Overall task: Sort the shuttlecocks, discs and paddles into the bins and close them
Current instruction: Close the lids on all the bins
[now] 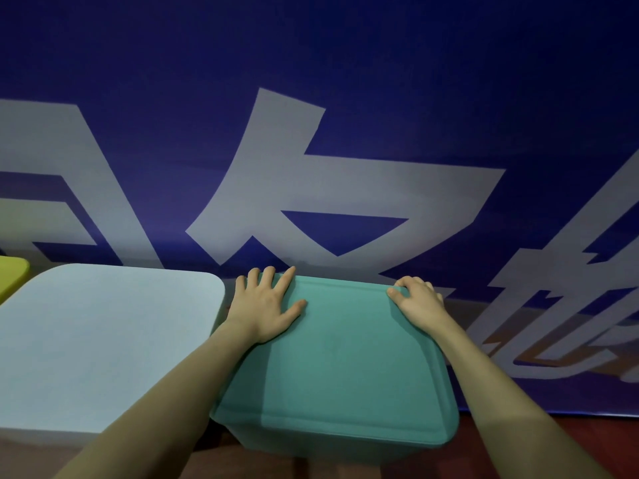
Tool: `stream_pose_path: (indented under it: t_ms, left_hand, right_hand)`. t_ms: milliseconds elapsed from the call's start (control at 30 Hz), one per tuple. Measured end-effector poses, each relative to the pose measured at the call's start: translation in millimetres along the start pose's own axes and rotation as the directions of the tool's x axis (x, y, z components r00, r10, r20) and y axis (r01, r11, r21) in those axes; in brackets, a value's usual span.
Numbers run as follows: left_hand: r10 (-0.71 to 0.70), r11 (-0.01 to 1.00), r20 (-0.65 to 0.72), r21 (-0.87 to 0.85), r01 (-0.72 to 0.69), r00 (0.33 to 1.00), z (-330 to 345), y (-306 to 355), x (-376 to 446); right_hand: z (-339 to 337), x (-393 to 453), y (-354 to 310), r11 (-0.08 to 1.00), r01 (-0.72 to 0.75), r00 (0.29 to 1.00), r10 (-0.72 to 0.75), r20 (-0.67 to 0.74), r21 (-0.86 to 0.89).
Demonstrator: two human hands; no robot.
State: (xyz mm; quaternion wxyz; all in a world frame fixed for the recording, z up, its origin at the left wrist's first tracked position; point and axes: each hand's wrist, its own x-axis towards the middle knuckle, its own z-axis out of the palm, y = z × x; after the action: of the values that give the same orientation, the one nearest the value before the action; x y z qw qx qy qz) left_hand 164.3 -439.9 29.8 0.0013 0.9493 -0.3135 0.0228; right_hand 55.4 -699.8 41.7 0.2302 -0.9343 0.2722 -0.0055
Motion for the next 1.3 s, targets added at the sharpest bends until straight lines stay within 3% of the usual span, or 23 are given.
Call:
stream_pose_path:
  t_ms: [100, 267, 467, 600, 833, 967, 1067, 1200, 1300]
  left_hand:
    - [0.001, 1.0, -0.008, 0.008, 0.0, 1.0, 0.9, -1.4, 6.1]
    - [-0.007, 1.0, -0.036, -0.026, 0.006, 0.999, 1.3, -1.8, 10.8]
    - [-0.026, 0.996, 0.024, -0.082, 0.028, 0.999, 2.4, 3.6, -9.8]
    - [-0.03, 0.996, 0.021, -0.078, 0.031, 0.999, 6.7, 1.7, -9.5]
    - [-0.034, 0.998, -0.055, -0.062, 0.031, 0.998, 3.4, -1.0, 1.4]
    - [-0.05, 0.996, -0.071, -0.07, 0.045, 0.996, 6.0, 0.1, 4.9]
    - [-0.058, 0.997, -0.067, -0.059, 0.054, 0.996, 7.5, 0.2, 1.3]
    - [-0.131, 0.986, 0.014, -0.104, 0.131, 0.991, 2.9, 2.4, -4.5]
    - [-0.2, 0.974, -0.029, -0.117, 0.195, 0.979, -7.4, 8.2, -13.2]
  right_hand:
    - [1.1, 0.6, 0.7, 0.999, 0.004, 1.0, -0.003, 0.015, -0.042]
    - [7.5, -5.1, 3.7, 0.999, 0.027, 0.996, -0.029, -0.083, -0.027]
    - [5.6, -4.1, 0.7, 0.997, 0.017, 1.0, -0.019, -0.02, -0.077]
    - [7.8, -8.1, 0.5, 0.999, 0.016, 0.998, -0.019, -0.058, -0.049]
    - [7.5, -3.3, -0.3, 1.0, -0.003, 1.0, 0.002, -0.026, -0.031]
    - [11.7, -3.4, 3.5, 0.999, 0.032, 0.997, -0.031, -0.076, 0.019]
    - [10.6, -9.0, 4.6, 0.991, 0.059, 0.979, -0.034, -0.2, 0.122]
    - [9.9, -26.1, 0.8, 0.999, 0.006, 0.957, -0.015, -0.291, -0.033]
    - [11.8, -50.4, 4.0, 0.999, -0.043, 0.965, 0.034, -0.261, -0.03]
